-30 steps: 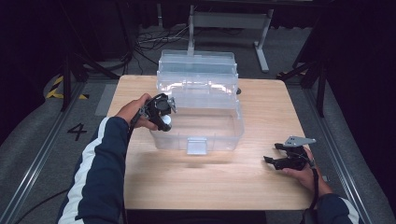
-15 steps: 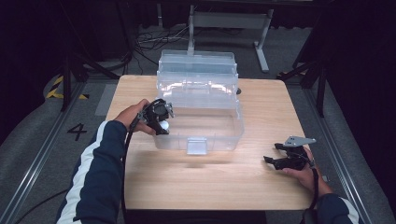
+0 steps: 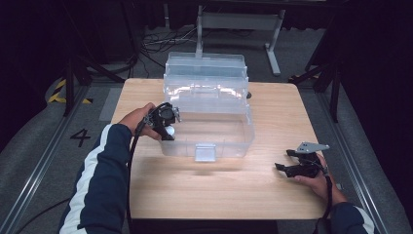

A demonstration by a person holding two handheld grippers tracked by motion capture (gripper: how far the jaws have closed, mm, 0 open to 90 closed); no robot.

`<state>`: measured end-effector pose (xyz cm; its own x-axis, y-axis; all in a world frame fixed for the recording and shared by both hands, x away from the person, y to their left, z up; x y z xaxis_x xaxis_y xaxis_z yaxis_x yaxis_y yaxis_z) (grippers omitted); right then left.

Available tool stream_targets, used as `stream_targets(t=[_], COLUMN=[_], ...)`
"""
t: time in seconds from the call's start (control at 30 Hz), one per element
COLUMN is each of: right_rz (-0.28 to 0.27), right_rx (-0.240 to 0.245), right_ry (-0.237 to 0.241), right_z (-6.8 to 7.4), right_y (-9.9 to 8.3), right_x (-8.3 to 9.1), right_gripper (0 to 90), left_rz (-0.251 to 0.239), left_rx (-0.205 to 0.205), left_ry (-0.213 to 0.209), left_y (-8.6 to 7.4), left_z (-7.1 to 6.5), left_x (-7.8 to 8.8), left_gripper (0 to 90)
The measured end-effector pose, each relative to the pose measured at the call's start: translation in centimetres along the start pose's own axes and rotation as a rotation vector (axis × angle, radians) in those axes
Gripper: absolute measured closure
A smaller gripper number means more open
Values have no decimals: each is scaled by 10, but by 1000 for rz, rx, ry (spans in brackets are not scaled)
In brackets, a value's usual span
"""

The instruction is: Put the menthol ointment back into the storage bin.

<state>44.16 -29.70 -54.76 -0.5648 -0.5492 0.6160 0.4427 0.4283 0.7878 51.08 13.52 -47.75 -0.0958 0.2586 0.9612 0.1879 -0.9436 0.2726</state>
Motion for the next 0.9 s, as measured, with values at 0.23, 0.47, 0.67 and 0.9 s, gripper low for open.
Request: stream_targets(t=[0.23,0.47,0.67,0.9], right_rz=[0,0,1,1], right_rx=[6,6,6,6], right_ry=[7,7,6,6], right_z=[1,1,1,1], right_y=[0,0,0,0], right_x=[0,0,0,0], right_gripper=[201,201,200,200], left_rz=[6,-13,-34,-54], left_rx=[13,14,56,71], left_ry=[-1,15,19,31], left_y=[-5,-5,-2,-1], left_z=[0,2,3,2], left_x=[1,1,1,2], left_gripper=[503,468,385,352])
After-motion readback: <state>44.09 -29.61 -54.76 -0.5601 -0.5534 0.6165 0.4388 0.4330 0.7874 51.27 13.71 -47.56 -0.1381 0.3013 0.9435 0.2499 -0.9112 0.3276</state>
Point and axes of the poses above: each handheld gripper's, and its own axes: x roughly backward along the jaws, y roughly out of its top, z roughly to its left, the point moved 9 cm from there along -x, roughly forward along the jaws, and after that the axes turned 4 degrees about -z, right-handed, at the moved point
